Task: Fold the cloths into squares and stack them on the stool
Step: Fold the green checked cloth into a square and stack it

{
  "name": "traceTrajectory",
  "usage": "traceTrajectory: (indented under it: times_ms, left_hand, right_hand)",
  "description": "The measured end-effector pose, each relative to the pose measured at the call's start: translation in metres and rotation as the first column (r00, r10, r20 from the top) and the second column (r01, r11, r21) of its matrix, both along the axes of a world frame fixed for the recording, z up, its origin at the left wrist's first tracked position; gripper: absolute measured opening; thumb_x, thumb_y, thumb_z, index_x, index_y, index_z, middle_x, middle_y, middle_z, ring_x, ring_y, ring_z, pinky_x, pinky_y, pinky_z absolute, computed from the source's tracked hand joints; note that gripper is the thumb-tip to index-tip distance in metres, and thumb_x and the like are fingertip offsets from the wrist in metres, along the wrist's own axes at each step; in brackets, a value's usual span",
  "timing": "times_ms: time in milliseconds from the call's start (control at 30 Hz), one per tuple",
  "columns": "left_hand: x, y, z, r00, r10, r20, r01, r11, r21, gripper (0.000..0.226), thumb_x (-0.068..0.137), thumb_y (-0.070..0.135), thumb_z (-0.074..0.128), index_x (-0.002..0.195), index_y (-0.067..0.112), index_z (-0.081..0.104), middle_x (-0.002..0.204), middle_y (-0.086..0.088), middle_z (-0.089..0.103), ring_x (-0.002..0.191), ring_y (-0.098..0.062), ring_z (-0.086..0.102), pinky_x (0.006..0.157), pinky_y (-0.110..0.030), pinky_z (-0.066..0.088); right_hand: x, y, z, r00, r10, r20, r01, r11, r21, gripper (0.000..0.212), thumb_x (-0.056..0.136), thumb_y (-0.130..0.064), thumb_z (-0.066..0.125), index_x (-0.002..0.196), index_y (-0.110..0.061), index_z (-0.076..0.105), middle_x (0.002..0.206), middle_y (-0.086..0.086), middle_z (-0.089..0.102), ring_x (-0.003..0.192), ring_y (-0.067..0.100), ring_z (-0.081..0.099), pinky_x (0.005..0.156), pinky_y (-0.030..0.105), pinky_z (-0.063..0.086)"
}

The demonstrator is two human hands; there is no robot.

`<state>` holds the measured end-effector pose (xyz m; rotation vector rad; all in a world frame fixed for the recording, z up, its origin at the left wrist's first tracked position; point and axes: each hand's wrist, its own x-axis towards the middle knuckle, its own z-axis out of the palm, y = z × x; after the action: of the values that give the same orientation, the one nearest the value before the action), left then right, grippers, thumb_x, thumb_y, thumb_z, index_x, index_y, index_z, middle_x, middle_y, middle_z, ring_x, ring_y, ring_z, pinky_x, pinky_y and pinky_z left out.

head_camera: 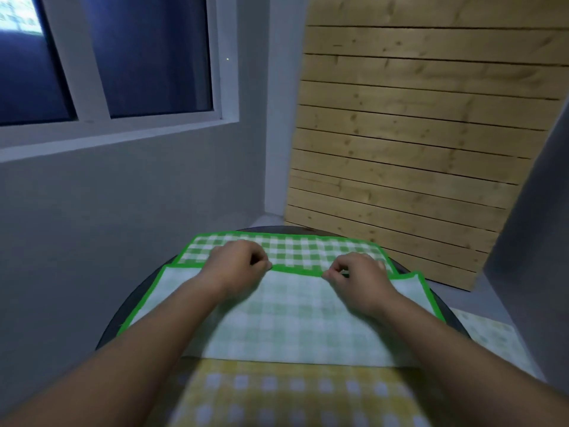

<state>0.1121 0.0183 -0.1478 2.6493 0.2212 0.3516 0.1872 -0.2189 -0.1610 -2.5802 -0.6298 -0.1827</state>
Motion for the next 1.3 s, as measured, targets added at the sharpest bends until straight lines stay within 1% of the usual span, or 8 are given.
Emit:
traceTrajectory:
  times_ms: [167,267,467,700,933,1100,1200,1300]
  left_hand:
    - [0.009,0.012,-0.04,1.0,0.012,-0.022,-0.016,0.985,-0.175,0.014,0.085,0.042,0.071,0.078,0.031,0.076,0.085,0.021,0.073,0.091,-0.003,0.066,0.093,-0.035,0.054]
    - [0.013,0.016,-0.05,0.999,0.035,0.012,-0.031,0.972,-0.232,0.013,0.083,0.041,0.075,0.075,0.03,0.076,0.084,0.021,0.073,0.093,-0.002,0.066,0.094,-0.037,0.053]
    - [0.015,0.015,-0.06,0.993,0.08,0.088,-0.057,0.968,-0.245,0.012,0.082,0.039,0.077,0.074,0.03,0.077,0.08,0.023,0.073,0.09,-0.001,0.067,0.095,-0.04,0.052]
    - [0.02,0.015,-0.063,0.992,0.104,0.072,-0.084,0.967,-0.239,0.014,0.082,0.039,0.077,0.069,0.035,0.074,0.078,0.027,0.071,0.096,-0.002,0.065,0.099,-0.043,0.048]
    - [0.022,0.016,-0.065,0.992,0.114,0.049,-0.099,0.966,-0.239,0.013,0.084,0.04,0.076,0.072,0.034,0.074,0.079,0.024,0.071,0.099,-0.008,0.064,0.099,-0.045,0.047]
    - [0.023,0.016,-0.064,0.992,0.105,0.069,-0.09,0.976,-0.196,0.014,0.084,0.042,0.075,0.075,0.03,0.076,0.08,0.022,0.071,0.1,-0.01,0.065,0.1,-0.044,0.046]
    - [0.019,0.011,-0.06,0.988,0.095,0.12,-0.087,0.994,-0.068,0.016,0.086,0.042,0.072,0.08,0.028,0.076,0.086,0.016,0.073,0.097,-0.011,0.066,0.098,-0.041,0.045]
    - [0.012,0.004,-0.051,0.985,0.057,0.164,-0.068,0.995,0.067,0.019,0.088,0.045,0.069,0.093,0.028,0.075,0.094,0.012,0.071,0.096,-0.015,0.064,0.093,-0.039,0.045]
  right_hand:
    - [0.02,0.0,-0.024,0.995,0.018,-0.099,-0.014,0.999,0.041,0.036,0.087,-0.045,0.066,0.058,-0.028,0.055,0.072,-0.009,0.061,0.086,0.017,0.056,0.09,0.039,0.043]
    - [0.026,0.0,-0.033,0.996,0.03,-0.086,-0.025,0.998,0.059,0.036,0.085,-0.046,0.068,0.055,-0.031,0.053,0.076,-0.008,0.057,0.084,0.019,0.055,0.087,0.043,0.046]
    - [0.032,0.001,-0.041,0.998,0.026,-0.059,-0.021,0.997,0.08,0.031,0.083,-0.049,0.069,0.061,-0.033,0.056,0.083,-0.01,0.058,0.088,0.019,0.055,0.089,0.044,0.046]
    - [0.036,0.001,-0.045,0.997,0.013,-0.078,-0.005,0.994,0.107,0.03,0.084,-0.049,0.068,0.063,-0.031,0.057,0.086,-0.009,0.06,0.09,0.019,0.056,0.091,0.043,0.045]
    - [0.04,0.003,-0.041,0.992,0.019,-0.127,-0.005,0.993,0.117,0.033,0.085,-0.045,0.069,0.061,-0.026,0.057,0.072,-0.009,0.065,0.081,0.015,0.061,0.088,0.042,0.05]
    - [0.039,0.003,-0.04,0.987,0.0,-0.158,0.023,0.99,0.142,0.025,0.085,-0.039,0.071,0.066,-0.025,0.061,0.073,-0.008,0.067,0.08,0.013,0.063,0.088,0.043,0.052]
    - [0.033,0.004,-0.038,0.995,-0.015,-0.098,0.024,0.995,0.095,0.023,0.085,-0.041,0.07,0.071,-0.025,0.062,0.077,-0.01,0.066,0.085,0.014,0.061,0.091,0.039,0.045]
    - [0.016,0.009,-0.019,0.985,-0.021,0.17,0.025,1.0,-0.019,0.017,0.085,-0.045,0.068,0.08,-0.029,0.065,0.089,-0.011,0.057,0.094,0.012,0.046,0.093,0.037,0.033]
